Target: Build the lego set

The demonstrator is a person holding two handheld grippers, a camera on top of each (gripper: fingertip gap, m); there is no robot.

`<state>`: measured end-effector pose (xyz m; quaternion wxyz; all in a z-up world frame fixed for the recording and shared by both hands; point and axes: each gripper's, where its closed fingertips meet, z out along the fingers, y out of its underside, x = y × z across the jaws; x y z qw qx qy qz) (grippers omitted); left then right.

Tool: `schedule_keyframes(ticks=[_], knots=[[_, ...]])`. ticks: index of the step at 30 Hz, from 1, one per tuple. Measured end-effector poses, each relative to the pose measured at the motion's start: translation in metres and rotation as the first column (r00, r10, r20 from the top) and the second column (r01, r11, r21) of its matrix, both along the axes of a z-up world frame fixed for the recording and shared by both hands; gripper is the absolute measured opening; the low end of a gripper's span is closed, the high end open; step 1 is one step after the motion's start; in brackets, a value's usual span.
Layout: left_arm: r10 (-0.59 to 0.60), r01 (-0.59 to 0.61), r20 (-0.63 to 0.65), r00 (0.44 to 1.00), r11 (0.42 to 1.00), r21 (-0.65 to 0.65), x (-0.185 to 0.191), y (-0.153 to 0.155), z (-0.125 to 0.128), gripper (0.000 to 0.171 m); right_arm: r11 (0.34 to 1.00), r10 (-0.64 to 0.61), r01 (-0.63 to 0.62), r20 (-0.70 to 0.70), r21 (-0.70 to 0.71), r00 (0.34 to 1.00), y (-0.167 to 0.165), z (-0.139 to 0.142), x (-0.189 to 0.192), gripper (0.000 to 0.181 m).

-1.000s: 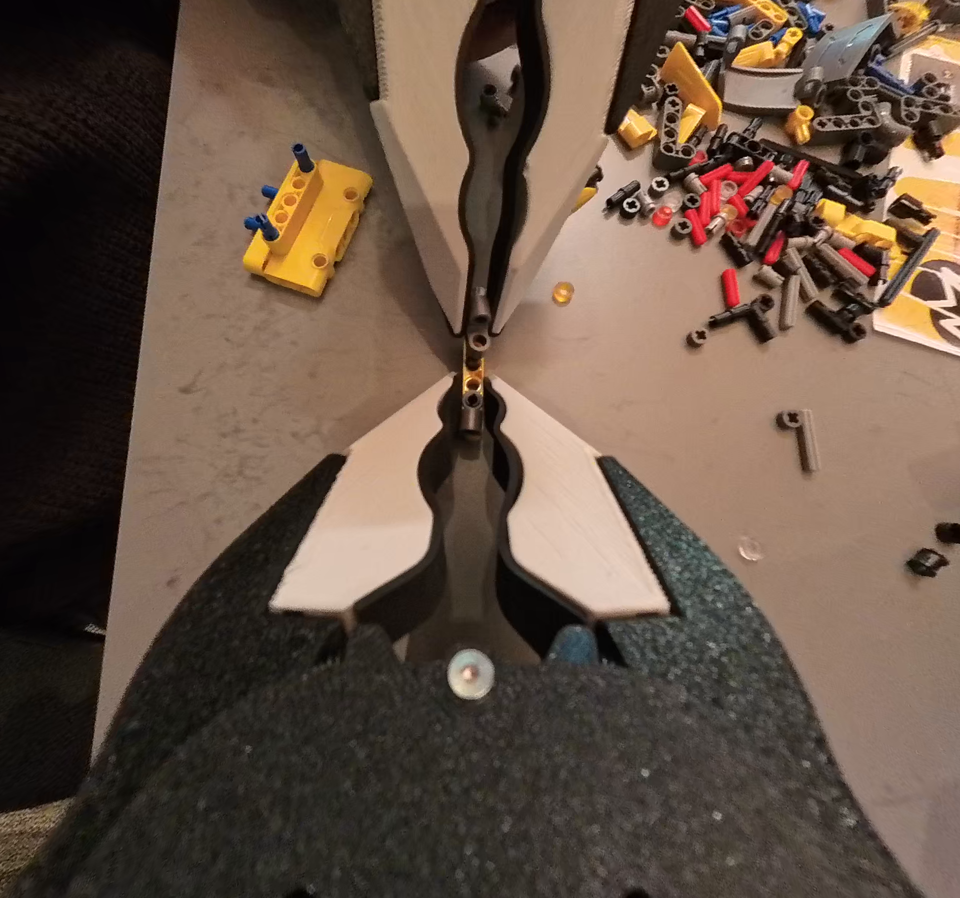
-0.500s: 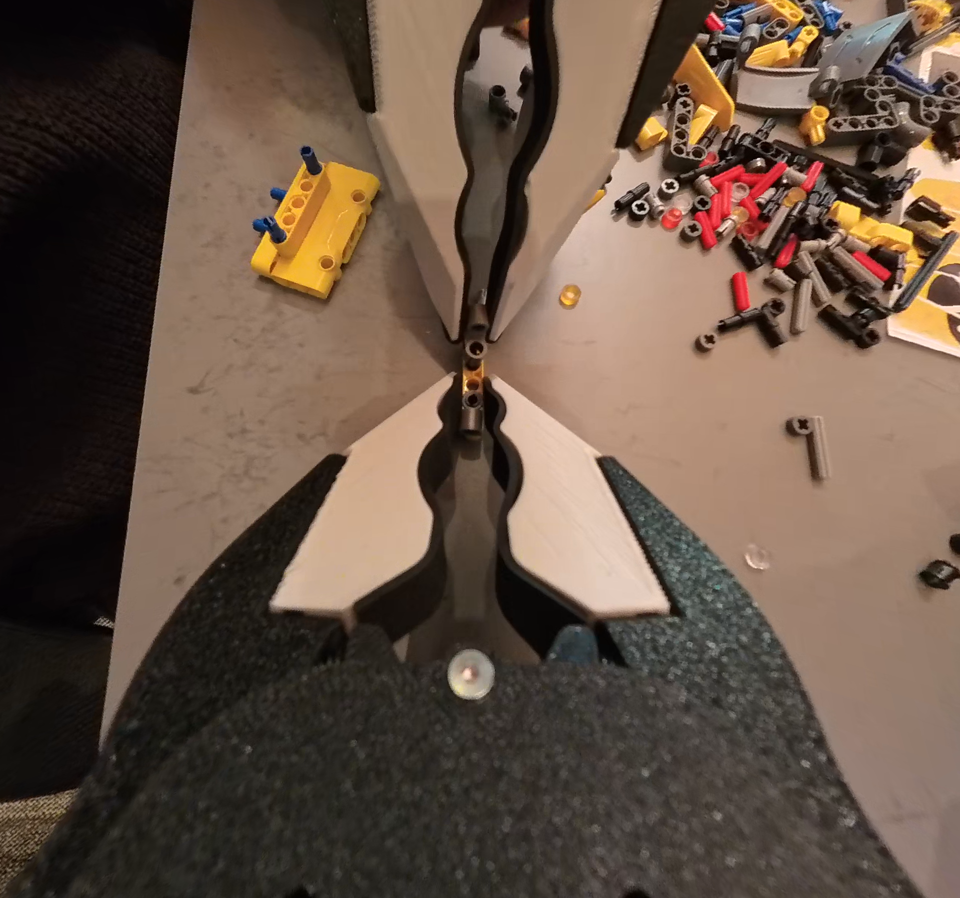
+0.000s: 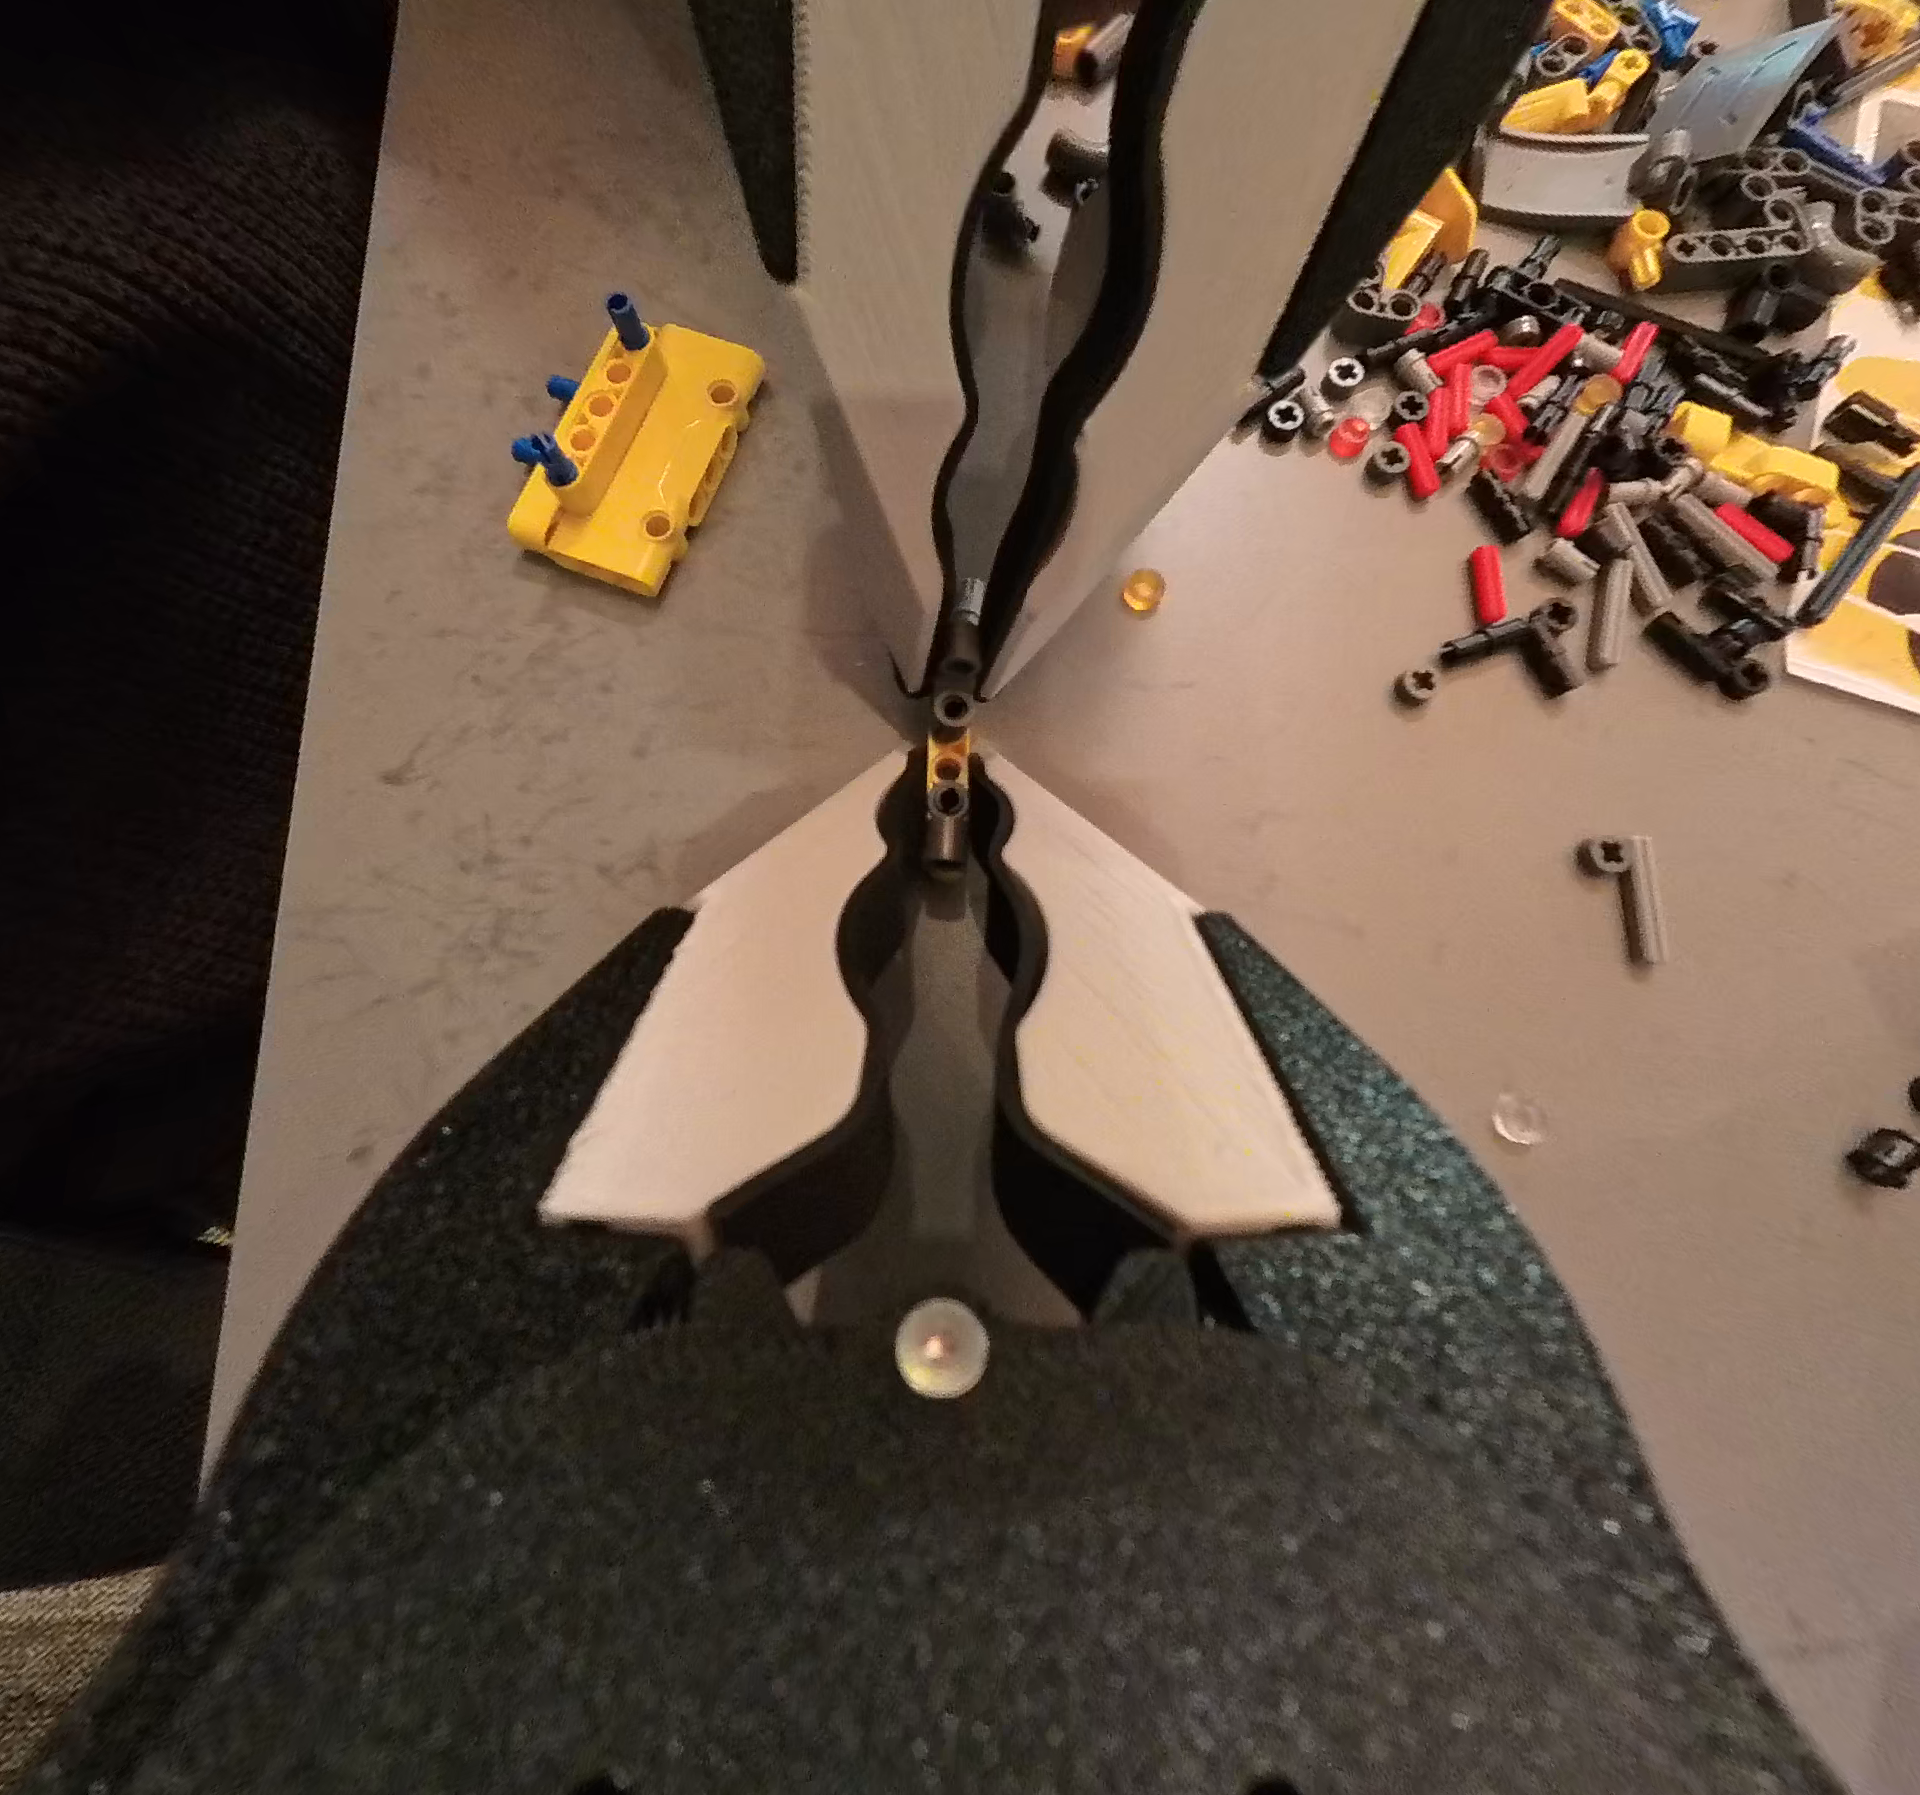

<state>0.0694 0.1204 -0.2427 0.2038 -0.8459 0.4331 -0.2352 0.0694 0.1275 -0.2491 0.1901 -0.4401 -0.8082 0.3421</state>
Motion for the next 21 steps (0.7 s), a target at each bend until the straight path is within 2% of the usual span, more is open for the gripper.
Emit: schedule_keyframes(ticks=[6,9,11,13,14,16,17,19,21], knots=[[-0.019,0.02,-0.058,0.998,1.0,0.005,0.0,-0.001,-0.001,0.007,1.0,-0.01,0.01,-0.006,0.012,1.0,0.0,0.0,0.0,0.007],[-0.02,0.023,-0.065,0.998,0.998,0.051,0.0,0.0,-0.001,0.008,0.999,-0.039,0.039,-0.011,0.014,0.999,0.001,0.0,0.0,0.008],[-0.006,0.01,-0.072,0.997,0.999,0.053,-0.001,-0.002,-0.004,0.043,0.999,-0.043,0.043,-0.014,0.016,0.999,-0.001,0.0,0.002,0.024],[-0.002,0.003,-0.023,1.0,0.999,0.053,0.002,-0.007,-0.002,0.054,0.996,-0.08,0.081,-0.029,0.031,0.996,0.004,0.001,0.001,0.046],[0.008,-0.009,0.017,1.0,0.998,0.061,0.005,-0.008,0.003,0.056,0.996,-0.086,0.087,-0.031,0.025,0.996,0.005,0.002,0.001,0.048],[0.035,-0.04,0.08,0.996,0.997,0.072,0.008,-0.009,0.012,0.055,0.995,-0.102,0.102,-0.051,0.0,0.993,0.006,0.006,0.002,0.043],[0.044,-0.052,0.095,0.994,0.996,0.078,0.008,-0.008,0.015,0.049,0.994,-0.107,0.106,-0.07,-0.013,0.992,0.007,0.01,0.001,0.033],[0.059,-0.067,0.086,0.995,0.993,0.095,0.005,-0.006,0.014,0.036,0.994,-0.107,0.103,-0.112,-0.041,0.988,0.005,0.018,0.0,0.018],[0.068,-0.074,0.06,0.996,0.991,0.108,0.002,-0.004,0.009,0.033,0.993,-0.106,0.098,-0.144,-0.061,0.984,0.001,0.024,-0.003,0.006]])
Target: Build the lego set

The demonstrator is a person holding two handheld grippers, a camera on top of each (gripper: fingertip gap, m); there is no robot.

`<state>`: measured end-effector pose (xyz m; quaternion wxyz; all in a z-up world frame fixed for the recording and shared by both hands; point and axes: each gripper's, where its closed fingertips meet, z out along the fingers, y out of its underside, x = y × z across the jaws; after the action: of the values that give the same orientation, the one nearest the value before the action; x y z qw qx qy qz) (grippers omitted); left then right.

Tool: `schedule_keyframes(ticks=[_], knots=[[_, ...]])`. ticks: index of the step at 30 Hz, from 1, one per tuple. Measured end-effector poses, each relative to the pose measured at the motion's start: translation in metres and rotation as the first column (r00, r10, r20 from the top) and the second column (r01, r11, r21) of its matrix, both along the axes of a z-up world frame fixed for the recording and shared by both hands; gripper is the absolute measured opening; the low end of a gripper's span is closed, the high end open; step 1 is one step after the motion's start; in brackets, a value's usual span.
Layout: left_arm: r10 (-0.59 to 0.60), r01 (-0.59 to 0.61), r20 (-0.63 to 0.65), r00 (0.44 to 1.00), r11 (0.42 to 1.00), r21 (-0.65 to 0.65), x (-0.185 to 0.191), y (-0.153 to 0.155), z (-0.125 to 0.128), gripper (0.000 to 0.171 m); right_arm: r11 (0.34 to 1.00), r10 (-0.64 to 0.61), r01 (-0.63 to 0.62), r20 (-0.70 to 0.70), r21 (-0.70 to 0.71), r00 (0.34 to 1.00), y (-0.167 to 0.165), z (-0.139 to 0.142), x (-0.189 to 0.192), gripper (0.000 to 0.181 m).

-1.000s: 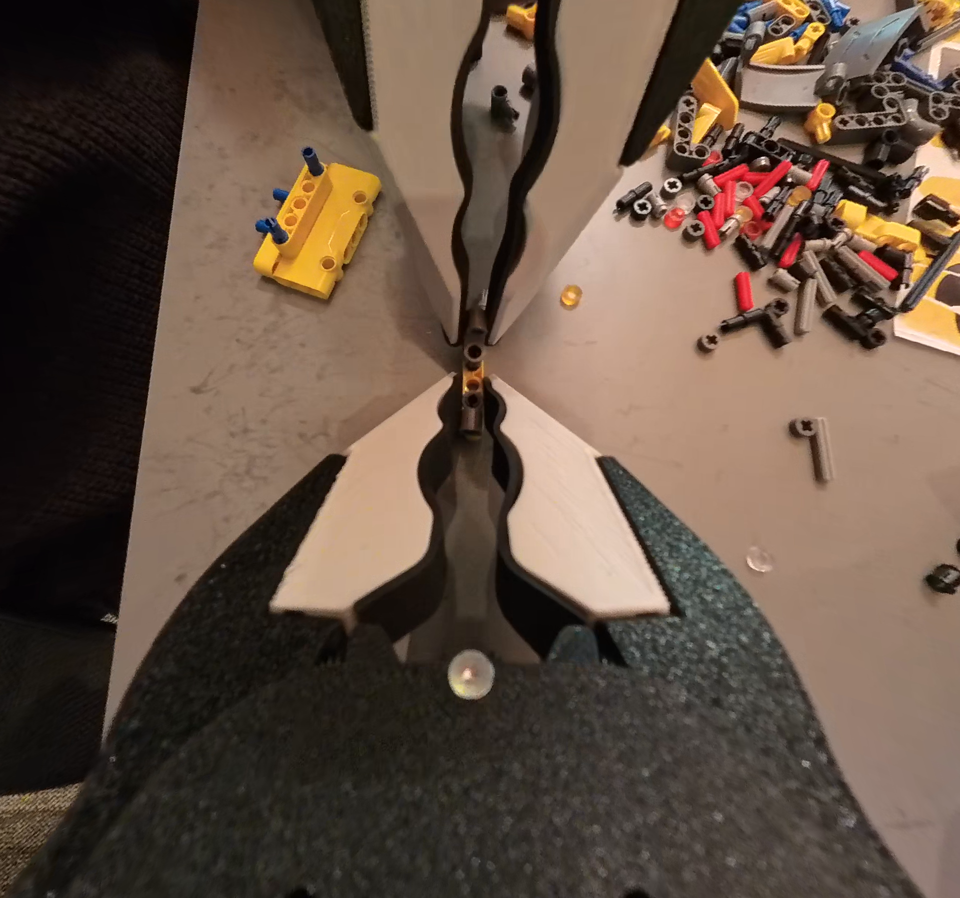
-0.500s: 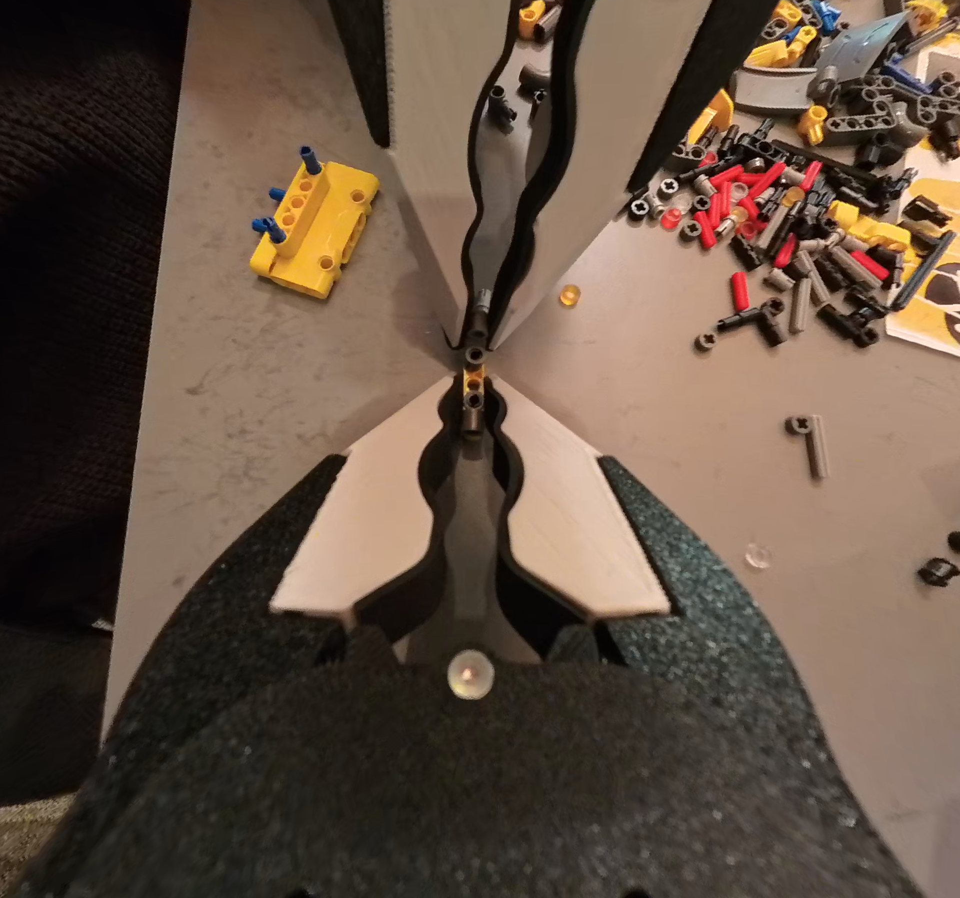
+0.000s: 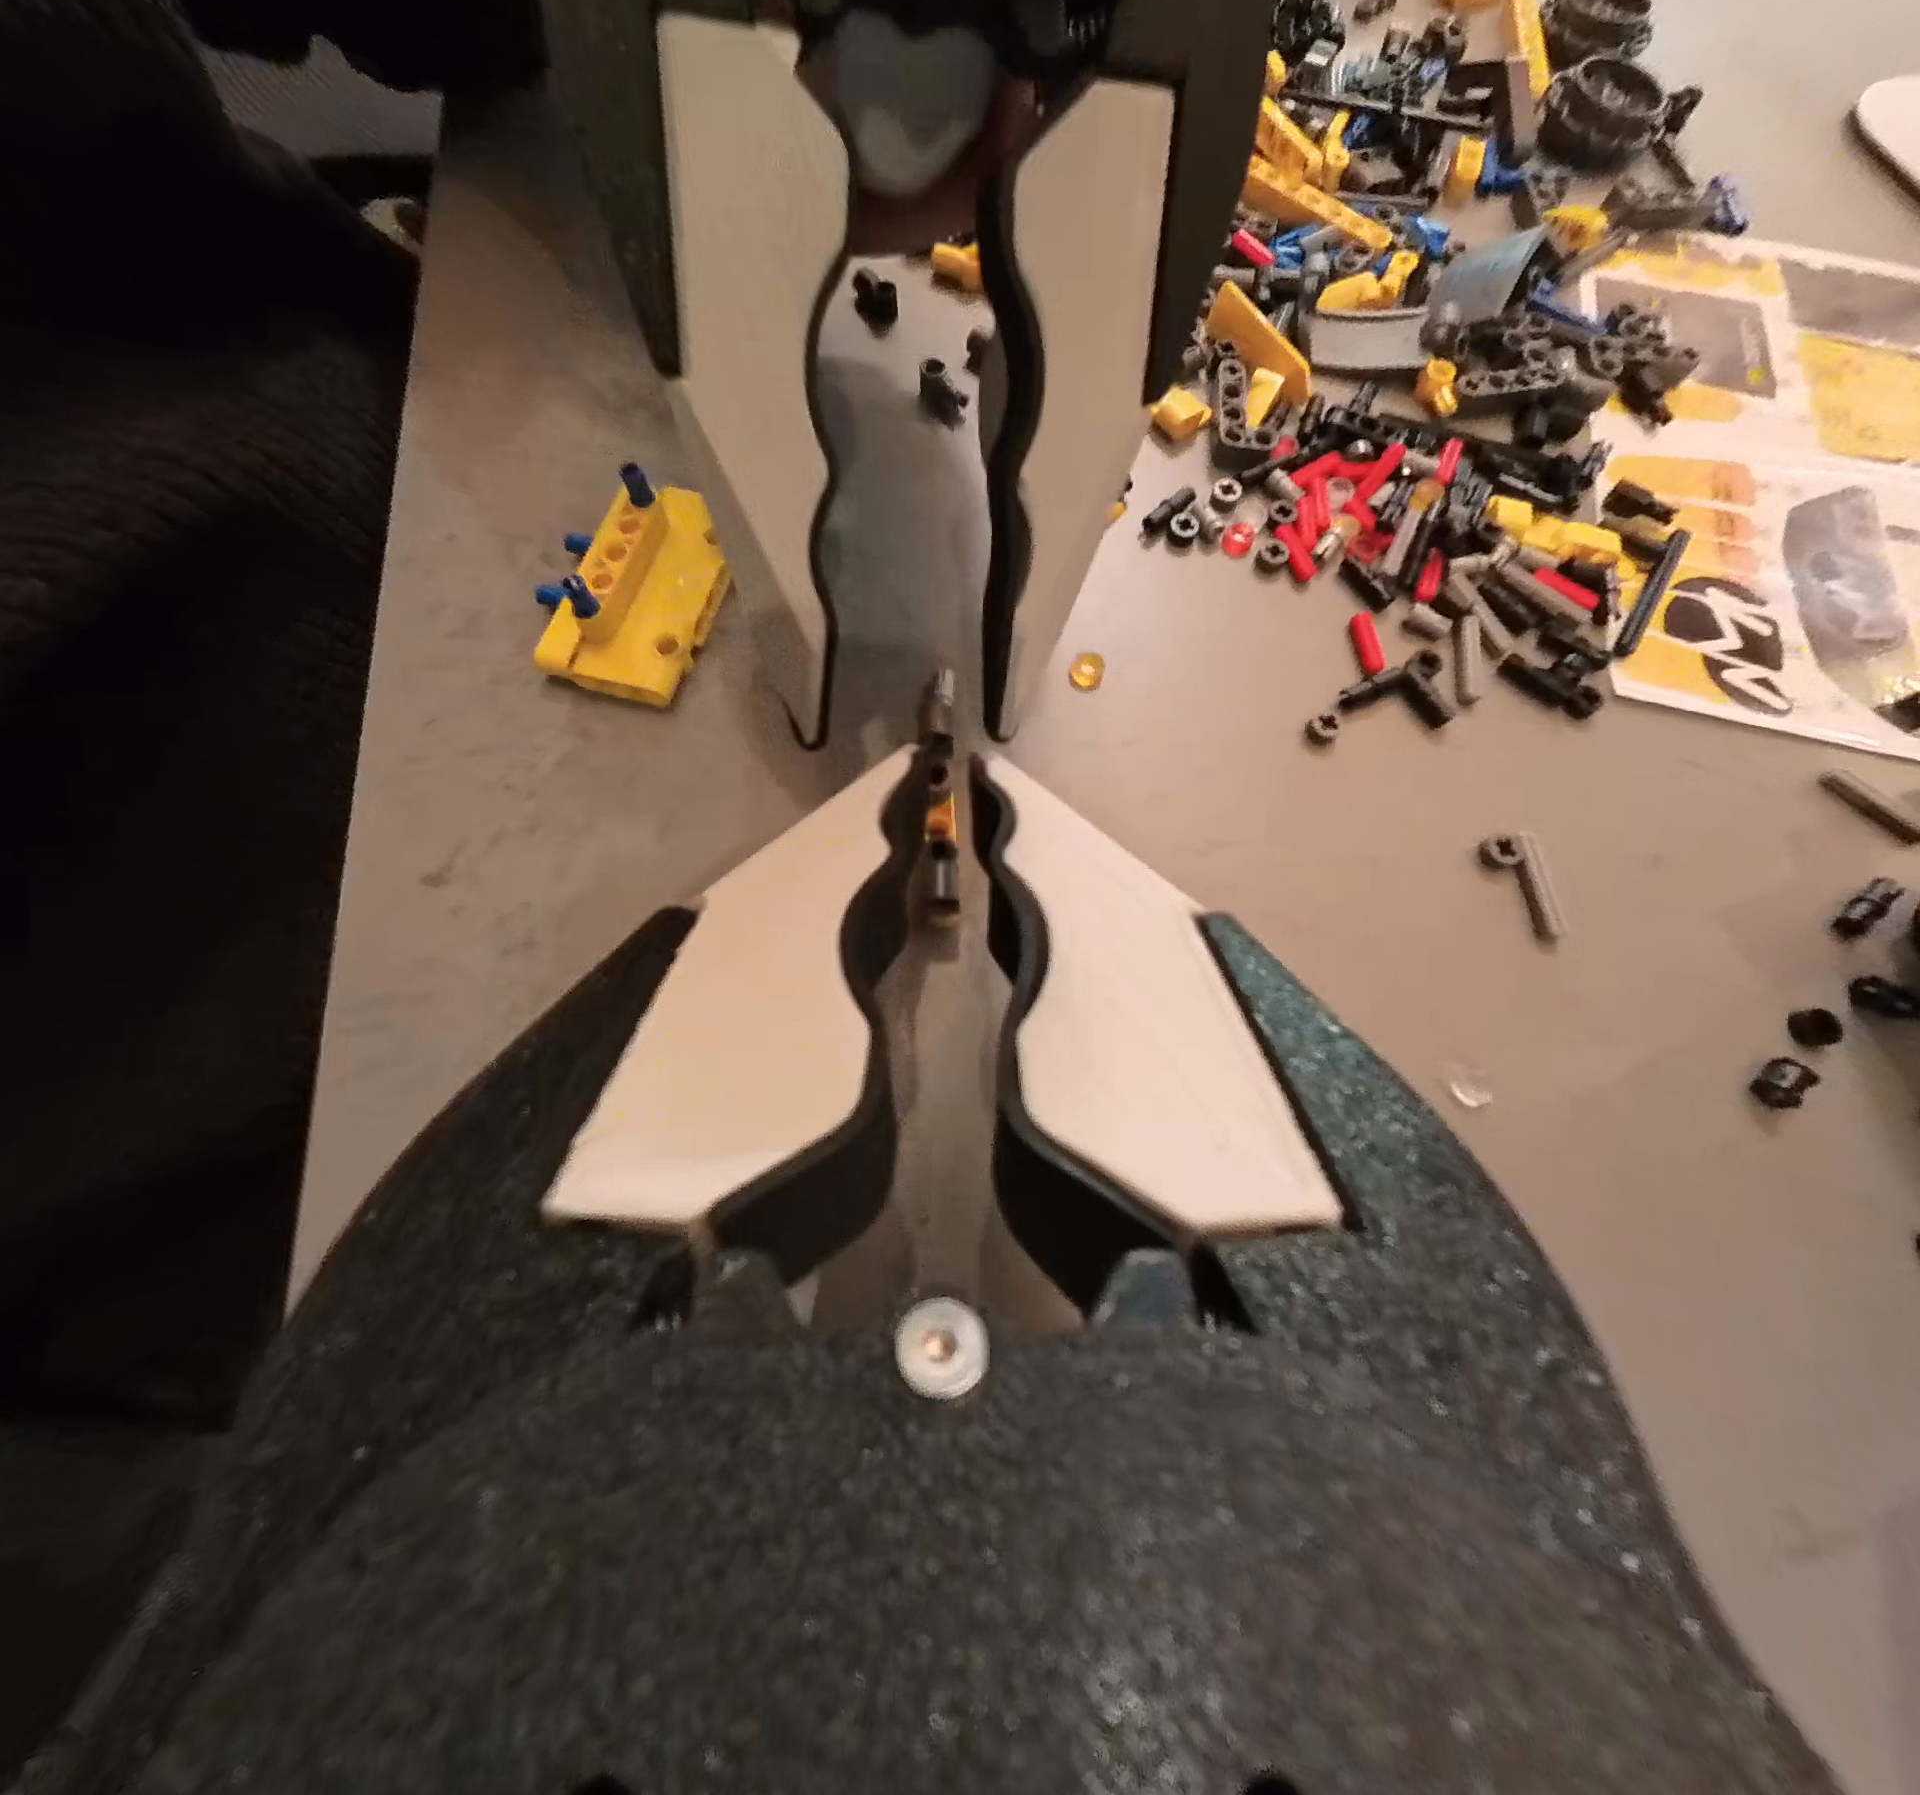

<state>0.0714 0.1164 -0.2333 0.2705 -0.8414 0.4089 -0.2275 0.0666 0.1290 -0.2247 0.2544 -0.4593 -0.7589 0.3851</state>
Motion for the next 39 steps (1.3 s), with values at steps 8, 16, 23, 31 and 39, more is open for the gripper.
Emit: schedule_keyframes(ticks=[8,16,23,31,39], knots=[[-0.001,0.002,-0.025,1.0,1.0,0.018,0.002,0.003,-0.012,0.012,1.0,-0.005,0.003,0.056,0.031,0.998,-0.004,-0.009,-0.003,0.0],[0.028,-0.026,-0.045,0.999,0.999,0.035,0.002,0.005,-0.017,0.005,0.989,-0.003,-0.012,0.098,0.15,0.995,-0.004,-0.011,-0.003,0.0],[0.03,-0.024,-0.068,0.997,0.996,0.086,0.002,0.006,-0.017,0.006,0.996,-0.049,0.047,0.038,0.07,0.998,-0.003,-0.01,-0.003,0.0],[0.147,-0.095,0.426,0.893,0.985,-0.143,-0.006,0.011,0.044,0.006,0.968,-0.202,0.245,-0.422,0.051,0.884,0.018,0.076,0.007,0.039],[0.294,-0.023,0.719,0.63,0.932,-0.36,-0.054,0.014,0.086,0.005,0.965,-0.085,0.206,-0.552,0.16,0.83,0.024,0.102,-0.045,0.03]])
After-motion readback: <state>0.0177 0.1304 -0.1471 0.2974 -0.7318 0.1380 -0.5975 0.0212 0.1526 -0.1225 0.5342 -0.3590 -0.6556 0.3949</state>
